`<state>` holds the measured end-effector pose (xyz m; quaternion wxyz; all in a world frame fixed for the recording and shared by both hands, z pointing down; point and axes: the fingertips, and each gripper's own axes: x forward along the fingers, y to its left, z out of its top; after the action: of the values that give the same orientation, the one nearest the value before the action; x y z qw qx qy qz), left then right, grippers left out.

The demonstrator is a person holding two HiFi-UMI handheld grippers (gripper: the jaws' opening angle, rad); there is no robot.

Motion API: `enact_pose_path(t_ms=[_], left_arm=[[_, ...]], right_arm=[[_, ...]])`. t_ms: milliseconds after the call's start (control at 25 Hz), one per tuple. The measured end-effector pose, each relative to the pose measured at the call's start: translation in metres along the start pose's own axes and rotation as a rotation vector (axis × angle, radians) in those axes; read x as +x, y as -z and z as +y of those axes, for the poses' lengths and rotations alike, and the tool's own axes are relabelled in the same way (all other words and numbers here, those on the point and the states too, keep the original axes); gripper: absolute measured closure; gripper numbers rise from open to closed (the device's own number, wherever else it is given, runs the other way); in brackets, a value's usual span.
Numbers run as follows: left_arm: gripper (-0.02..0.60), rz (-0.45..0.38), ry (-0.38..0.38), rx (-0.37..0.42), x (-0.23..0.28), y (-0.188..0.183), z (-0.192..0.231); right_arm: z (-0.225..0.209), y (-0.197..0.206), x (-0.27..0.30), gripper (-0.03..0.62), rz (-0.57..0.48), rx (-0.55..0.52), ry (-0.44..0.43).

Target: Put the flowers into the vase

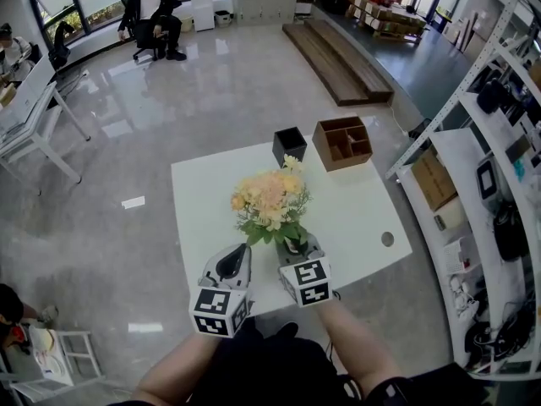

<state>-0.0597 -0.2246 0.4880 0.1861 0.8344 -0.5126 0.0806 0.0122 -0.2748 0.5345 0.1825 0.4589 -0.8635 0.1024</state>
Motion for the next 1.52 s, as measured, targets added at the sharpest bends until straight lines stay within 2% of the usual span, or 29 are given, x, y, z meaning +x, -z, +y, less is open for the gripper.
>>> enact_pose_path(t_ms=[560, 720, 1040, 1520], left_arm=[[0.578, -0.006, 0.002, -0.009, 0.002, -0.002, 0.004], [0.578, -0.006, 0.004, -0.014, 0.002, -0.002, 0.004], [0.578, -0.019, 0.0, -0.014, 0.002, -0.005, 0.008], [0.578, -0.012, 0.036, -0.007, 0.007, -0.003, -0.001]], right_arm=[[-0.004, -0.002, 0.003, 0.553, 0.061, -0.021, -0.008], [0.0, -0.004, 0.006, 0.545, 0.084, -0.027, -0.036], [-0.003, -0.004, 0.004, 0.525, 0.128, -0.066, -0.044], [-0.001, -0.002, -0.008, 0.513, 0.156, -0.135, -0.041]])
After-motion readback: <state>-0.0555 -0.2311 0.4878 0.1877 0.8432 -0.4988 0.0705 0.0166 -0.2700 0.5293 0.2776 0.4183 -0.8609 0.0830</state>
